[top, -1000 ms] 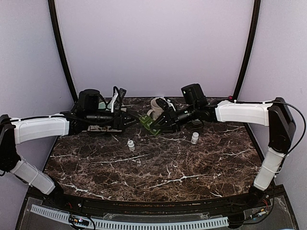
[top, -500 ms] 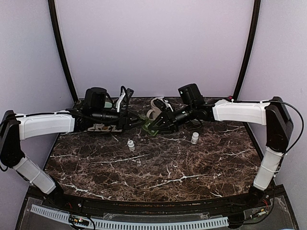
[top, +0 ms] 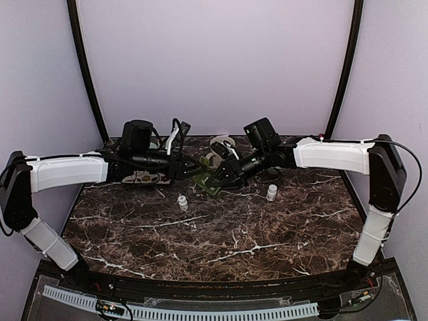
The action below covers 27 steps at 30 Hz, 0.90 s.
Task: Sort the pills into containers
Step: Open the lid of the pill container.
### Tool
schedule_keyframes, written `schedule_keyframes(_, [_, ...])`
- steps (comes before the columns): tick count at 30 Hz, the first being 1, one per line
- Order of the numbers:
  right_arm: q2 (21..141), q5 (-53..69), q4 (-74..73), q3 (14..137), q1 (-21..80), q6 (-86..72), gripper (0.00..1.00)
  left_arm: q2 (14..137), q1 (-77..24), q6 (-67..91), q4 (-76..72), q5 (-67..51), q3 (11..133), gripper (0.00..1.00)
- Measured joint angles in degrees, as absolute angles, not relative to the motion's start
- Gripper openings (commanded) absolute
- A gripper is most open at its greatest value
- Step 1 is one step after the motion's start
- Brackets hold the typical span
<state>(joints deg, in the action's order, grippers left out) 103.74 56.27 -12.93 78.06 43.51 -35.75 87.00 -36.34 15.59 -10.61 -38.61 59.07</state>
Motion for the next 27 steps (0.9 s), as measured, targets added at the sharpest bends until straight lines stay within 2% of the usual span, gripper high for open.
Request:
schedule_keyframes(7, [103.9,55.4,-14.5,78.1,43.5,-34.0,0.00,88.1,-36.3,15.6,-10.6,-38.6,59.2,0.54])
schedule_keyframes(22, [104.1,53.6,-18.1,78.1,44.4,-30.2,0.00,90.6,-36.3,17.0,-10.7,-40.8,60.6,0.38])
schedule_keyframes(27, [104.4,52.9,-18.4,78.1,44.5,-29.6,0.00,91.3,-36.3,17.4,-11.0,-42.6,60.7,0.25])
